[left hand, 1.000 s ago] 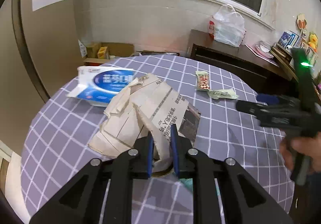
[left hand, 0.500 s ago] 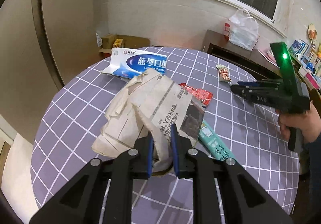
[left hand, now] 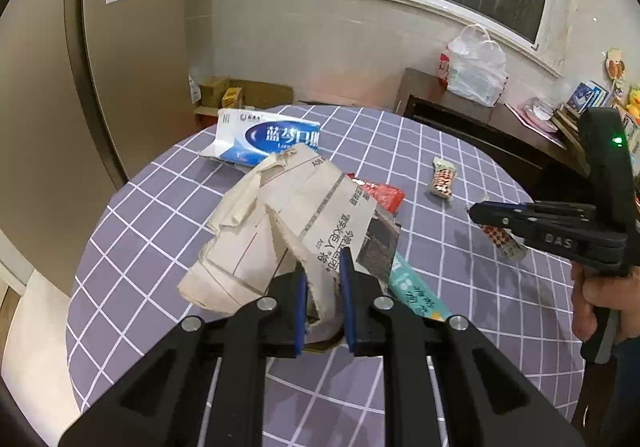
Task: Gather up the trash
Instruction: 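Grasp the crumpled newspaper with the left tool while the right tool grasps the pale green wrapper, then carry the newspaper and wrapper to the wastebasket and open both tools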
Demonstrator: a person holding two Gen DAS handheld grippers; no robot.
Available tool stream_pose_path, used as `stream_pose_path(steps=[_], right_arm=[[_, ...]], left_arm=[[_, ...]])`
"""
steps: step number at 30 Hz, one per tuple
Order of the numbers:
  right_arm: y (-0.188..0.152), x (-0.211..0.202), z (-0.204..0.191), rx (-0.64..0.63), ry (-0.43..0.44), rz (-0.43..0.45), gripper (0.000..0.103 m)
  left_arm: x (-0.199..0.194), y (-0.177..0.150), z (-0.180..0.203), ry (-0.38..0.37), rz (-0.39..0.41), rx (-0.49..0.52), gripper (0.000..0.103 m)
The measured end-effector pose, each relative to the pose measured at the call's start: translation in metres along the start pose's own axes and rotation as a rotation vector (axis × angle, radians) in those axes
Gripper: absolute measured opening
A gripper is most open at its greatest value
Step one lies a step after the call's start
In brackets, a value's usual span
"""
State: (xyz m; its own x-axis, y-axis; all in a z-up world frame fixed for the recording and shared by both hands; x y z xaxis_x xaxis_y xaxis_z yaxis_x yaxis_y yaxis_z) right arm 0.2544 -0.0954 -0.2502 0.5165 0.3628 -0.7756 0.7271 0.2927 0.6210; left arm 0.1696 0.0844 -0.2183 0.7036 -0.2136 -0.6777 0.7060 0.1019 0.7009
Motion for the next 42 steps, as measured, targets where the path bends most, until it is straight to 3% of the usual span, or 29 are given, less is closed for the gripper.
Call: stream_pose_path(steps=[9, 23, 32, 42], right_arm=[[-0.003, -0.039, 0.005, 0.100, 0.076, 0.061, 0.013], [-0.015, -0.079, 0.053, 0.229, 0.031, 0.150, 0.013], [-0.045, -0.110, 0.117, 0.327, -0.043, 0.192, 0.013], [-0.102, -0.146, 0.222, 0.503, -0.159, 0.215, 0.013]], left_arm=[[-0.025, 0.012, 0.025, -0.009, 0.053, 0.041, 0.014], [-0.023, 0.026, 0.088, -0.048, 0.069, 0.134, 0.014], [0.009, 0.030, 0.175, -0.132, 0.032, 0.252, 0.014], [0.052, 0.013, 0.285, -0.260, -0.037, 0.382, 0.014]])
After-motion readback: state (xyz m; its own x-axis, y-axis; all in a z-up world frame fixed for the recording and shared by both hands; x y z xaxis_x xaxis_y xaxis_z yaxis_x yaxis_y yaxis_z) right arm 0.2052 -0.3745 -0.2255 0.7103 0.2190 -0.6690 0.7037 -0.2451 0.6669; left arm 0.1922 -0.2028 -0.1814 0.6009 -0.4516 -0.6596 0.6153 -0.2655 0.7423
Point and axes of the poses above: each gripper's, at about its wrist camera, not at the fingertips, and x roughly the way its jaws point, z to its right, y to its top, the point moved 8 cm from there along x, roughly the way its jaws point, and after that the axes turned 10 degrees about -y, right-handed, at the moved point
